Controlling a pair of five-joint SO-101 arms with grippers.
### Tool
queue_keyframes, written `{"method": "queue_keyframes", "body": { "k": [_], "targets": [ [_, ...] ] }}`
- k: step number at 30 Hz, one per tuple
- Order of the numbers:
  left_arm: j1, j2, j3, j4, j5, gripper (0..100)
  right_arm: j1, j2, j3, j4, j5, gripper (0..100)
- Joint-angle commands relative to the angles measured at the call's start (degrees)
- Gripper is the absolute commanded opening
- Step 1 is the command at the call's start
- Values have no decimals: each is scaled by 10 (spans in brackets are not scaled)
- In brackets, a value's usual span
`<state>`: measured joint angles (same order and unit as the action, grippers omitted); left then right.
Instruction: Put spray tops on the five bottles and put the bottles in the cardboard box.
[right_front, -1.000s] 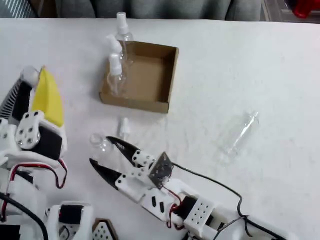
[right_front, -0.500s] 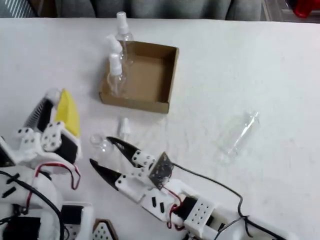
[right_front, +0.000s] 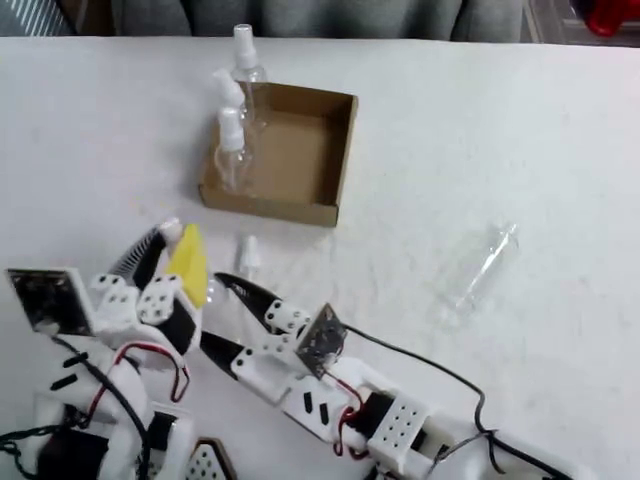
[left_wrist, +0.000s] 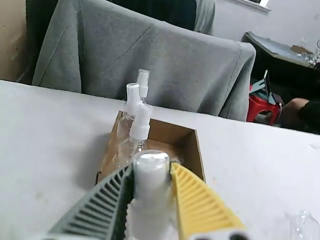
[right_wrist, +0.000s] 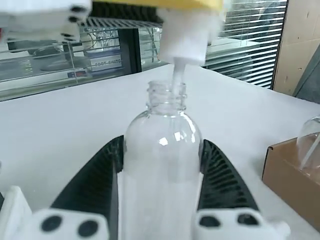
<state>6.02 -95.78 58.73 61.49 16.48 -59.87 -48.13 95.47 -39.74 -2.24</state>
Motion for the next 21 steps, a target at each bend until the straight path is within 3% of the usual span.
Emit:
{"method": "queue_keyframes", "body": {
  "k": [1, 12, 18, 21],
  "targets": [
    [7, -4, 11, 3, -42, 24, -7, -12, 6, 0, 5, 16],
    [58, -5, -4, 51, -46, 36, -7, -12, 6, 0, 5, 16],
    [66, -5, -4, 76, -43, 238, -7, -12, 6, 0, 5, 16],
    [65, -5, -5, 85, -43, 280, -5, -12, 6, 0, 5, 16]
  ]
}}
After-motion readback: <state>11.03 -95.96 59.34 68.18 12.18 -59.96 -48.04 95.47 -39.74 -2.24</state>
